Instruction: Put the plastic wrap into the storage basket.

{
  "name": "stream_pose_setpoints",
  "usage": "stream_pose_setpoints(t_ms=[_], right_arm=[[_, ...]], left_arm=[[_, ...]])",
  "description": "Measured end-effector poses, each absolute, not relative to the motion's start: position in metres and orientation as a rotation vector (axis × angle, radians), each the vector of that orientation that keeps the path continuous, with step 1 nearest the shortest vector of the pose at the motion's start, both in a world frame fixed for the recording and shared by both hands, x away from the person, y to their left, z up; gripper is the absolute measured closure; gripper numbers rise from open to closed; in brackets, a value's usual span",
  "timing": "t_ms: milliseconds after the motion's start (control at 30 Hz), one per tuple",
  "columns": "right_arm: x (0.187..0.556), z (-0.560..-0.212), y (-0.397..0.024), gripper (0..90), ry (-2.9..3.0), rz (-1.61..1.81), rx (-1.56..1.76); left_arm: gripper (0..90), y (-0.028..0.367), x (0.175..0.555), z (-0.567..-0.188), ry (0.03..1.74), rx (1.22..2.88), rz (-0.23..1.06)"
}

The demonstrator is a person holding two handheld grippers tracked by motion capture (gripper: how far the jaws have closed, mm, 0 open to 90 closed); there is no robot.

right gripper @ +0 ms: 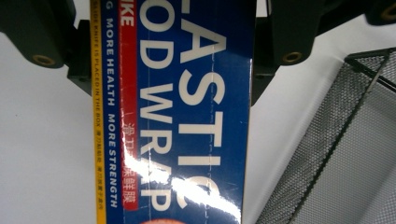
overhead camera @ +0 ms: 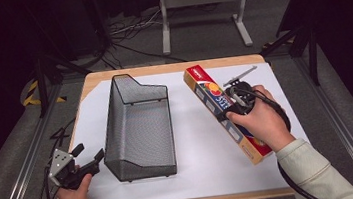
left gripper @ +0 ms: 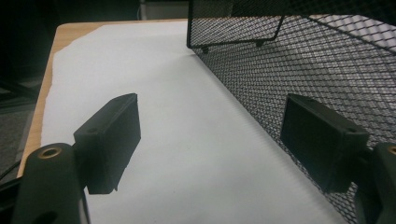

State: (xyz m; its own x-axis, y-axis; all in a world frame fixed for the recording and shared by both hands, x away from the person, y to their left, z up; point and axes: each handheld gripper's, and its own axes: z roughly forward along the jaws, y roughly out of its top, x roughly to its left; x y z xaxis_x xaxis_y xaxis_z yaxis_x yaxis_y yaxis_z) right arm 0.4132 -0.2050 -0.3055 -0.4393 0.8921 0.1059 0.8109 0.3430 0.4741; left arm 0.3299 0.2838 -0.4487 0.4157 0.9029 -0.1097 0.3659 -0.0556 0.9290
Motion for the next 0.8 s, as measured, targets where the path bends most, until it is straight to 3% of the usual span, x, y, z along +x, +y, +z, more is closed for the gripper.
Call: stream_pose_setpoints(t_ms=[800], right_arm=[[0.413, -0.265, -0.133, 40.6, 2.484, 0.758, 1.474]], left_arm=[[20.6, 0.282, 0.328, -0.447, 1.123, 1.644, 0.683]])
